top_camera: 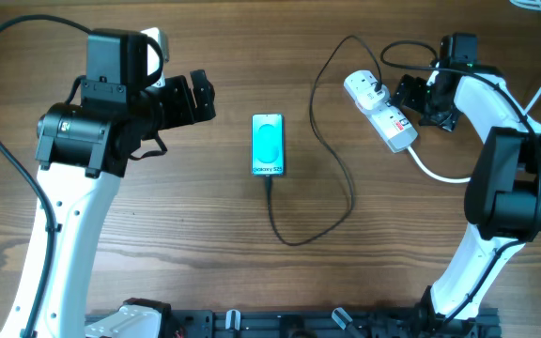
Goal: Plug charger to phone and switch on socket
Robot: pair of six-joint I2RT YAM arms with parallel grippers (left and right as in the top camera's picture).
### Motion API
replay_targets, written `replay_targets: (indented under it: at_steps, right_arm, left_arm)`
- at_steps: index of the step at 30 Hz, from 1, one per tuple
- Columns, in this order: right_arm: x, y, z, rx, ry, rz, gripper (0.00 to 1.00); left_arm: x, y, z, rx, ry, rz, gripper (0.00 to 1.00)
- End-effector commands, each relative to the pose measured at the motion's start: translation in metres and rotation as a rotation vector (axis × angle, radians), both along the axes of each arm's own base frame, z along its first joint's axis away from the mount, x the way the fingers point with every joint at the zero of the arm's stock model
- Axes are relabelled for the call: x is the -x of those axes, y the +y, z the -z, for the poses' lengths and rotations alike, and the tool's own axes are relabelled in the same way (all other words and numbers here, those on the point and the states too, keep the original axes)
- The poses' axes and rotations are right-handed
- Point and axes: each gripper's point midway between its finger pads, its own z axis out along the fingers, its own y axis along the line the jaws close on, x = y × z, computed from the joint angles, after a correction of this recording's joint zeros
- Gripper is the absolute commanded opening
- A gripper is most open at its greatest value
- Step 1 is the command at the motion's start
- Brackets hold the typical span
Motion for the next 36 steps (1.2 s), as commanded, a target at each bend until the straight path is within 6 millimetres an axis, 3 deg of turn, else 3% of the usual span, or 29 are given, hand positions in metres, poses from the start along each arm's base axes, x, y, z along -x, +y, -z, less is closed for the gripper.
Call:
replay_targets:
  at_steps: [1,4,26,29,33,35,36]
  right_arm:
    - [0.008,0.008,0.017,-0.022,0.052,-0.014,1.0]
    - [0.007,0.019,0.015,-0.085,0.041,-0.038,1.0]
    - [0.022,0.021,0.017,-0.09,0.104,-0.046,1.0]
    - [0.02,0.014,-0.021,-0.09,0.045,0.023,1.0]
    - [0.025,0.014,-0.118,-0.085,-0.137,0.05,1.0]
    - [0.04,0.016,-0.163,-0.078,-0.212,0.046,1.0]
    - [0.047,0.017,-0.176,-0.077,-0.23,0.045,1.0]
  left_arm:
    - [0.002,0.002,-0.002,-0.001,-0.007,-0.017,1.0]
    - [0.002,0.002,-0.002,-0.001,-0.007,-0.017,1.0]
    - [0.002,0.002,-0.002,-0.001,-0.007,-0.017,1.0]
    - [0.002,0.002,-0.002,-0.001,-0.007,-0.017,1.0]
    - [0.002,0.002,-0.002,-0.001,-0.007,-0.017,1.0]
    - [0.002,0.002,-0.002,-0.001,-0.007,-0.017,1.0]
    - [0.002,0.002,-0.002,-0.001,-0.007,-0.017,1.0]
